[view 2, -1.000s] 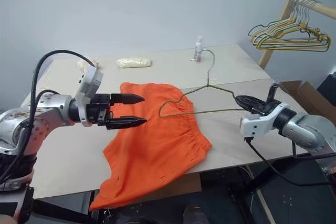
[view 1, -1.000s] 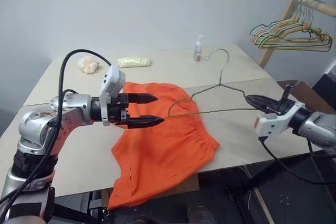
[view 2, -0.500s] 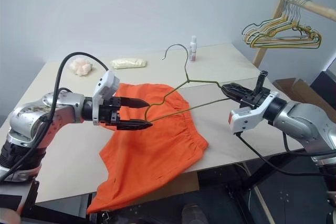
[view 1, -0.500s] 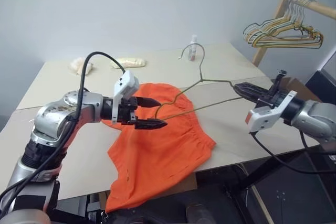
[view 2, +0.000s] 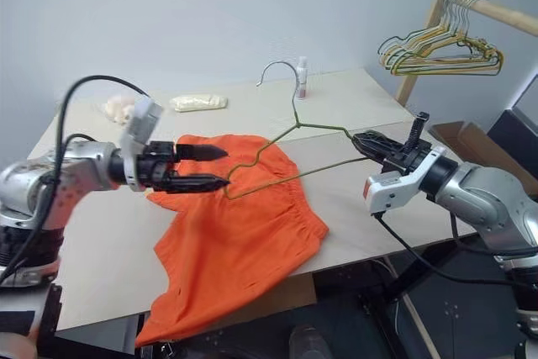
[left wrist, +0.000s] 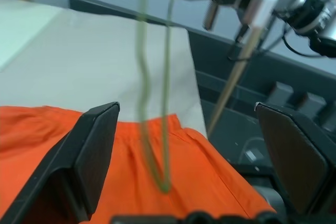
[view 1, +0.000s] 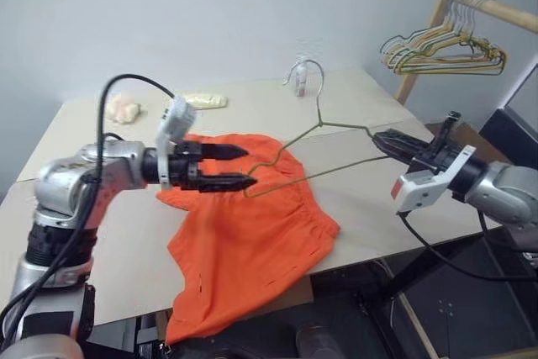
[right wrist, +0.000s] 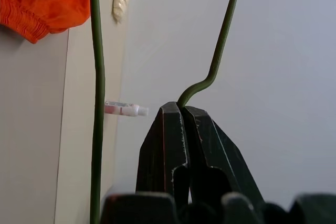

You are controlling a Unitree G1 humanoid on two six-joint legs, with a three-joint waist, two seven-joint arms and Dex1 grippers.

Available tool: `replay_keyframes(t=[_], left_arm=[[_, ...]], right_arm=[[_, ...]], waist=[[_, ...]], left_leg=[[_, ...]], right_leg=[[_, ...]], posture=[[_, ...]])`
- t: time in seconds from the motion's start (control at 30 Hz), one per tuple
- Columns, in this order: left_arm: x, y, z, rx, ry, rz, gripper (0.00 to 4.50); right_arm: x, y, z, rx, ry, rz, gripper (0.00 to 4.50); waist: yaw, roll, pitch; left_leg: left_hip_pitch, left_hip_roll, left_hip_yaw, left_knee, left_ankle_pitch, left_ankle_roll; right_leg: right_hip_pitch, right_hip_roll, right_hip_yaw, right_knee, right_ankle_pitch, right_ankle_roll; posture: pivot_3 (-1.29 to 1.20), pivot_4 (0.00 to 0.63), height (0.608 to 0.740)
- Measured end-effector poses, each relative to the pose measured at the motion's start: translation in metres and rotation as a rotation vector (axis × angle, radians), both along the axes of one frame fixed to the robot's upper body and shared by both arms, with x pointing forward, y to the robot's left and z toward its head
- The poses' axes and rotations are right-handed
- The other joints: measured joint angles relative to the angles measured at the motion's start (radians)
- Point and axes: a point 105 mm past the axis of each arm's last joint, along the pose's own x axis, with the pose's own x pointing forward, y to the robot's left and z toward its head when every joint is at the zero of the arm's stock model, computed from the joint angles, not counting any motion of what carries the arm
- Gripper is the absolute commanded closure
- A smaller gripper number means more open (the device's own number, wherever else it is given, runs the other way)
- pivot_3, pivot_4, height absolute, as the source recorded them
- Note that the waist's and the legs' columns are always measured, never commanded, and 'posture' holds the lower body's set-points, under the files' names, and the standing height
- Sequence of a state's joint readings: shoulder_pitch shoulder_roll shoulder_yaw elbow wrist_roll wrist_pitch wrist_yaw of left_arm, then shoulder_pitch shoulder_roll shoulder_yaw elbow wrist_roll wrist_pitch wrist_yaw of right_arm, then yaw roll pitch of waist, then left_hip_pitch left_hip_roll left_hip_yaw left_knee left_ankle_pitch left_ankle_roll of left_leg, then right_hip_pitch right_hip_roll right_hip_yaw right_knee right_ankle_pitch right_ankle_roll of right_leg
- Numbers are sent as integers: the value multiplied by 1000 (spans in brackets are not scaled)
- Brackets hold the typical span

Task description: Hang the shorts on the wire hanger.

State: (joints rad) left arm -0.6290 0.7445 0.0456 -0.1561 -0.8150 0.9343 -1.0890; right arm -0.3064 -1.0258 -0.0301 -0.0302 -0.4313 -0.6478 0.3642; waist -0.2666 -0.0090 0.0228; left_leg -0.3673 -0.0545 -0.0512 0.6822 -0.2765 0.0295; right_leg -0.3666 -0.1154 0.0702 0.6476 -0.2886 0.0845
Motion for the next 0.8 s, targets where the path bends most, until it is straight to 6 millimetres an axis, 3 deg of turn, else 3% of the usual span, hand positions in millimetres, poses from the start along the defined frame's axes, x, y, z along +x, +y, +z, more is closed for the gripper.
replay_keyframes(t=[0.23,0.5,0.6,0.8], left_arm=[[7,-6,-18,78,23,38,0],[0,-23,-39,143,85,-68,0],[2,-26,-37,156,55,-79,540],[5,-24,-40,165,55,-75,2544]], right_arm=[[-3,9,9,31,-29,35,4455],[-4,20,24,39,-86,75,4455],[-6,22,25,41,-91,84,4500],[-7,25,25,41,-95,89,4500]], waist=[[0,0,0],[-2,0,0],[-3,0,0],[-15,0,0]], left_leg=[[0,0,0,0,0,0],[0,0,0,0,0,0],[0,0,0,0,0,0],[0,0,0,0,0,0]], right_leg=[[0,0,0,0,0,0],[0,0,0,0,0,0],[0,0,0,0,0,0],[0,0,0,0,0,0]], posture=[[-275,0,740],[-294,0,740],[-297,0,740],[-294,0,740]])
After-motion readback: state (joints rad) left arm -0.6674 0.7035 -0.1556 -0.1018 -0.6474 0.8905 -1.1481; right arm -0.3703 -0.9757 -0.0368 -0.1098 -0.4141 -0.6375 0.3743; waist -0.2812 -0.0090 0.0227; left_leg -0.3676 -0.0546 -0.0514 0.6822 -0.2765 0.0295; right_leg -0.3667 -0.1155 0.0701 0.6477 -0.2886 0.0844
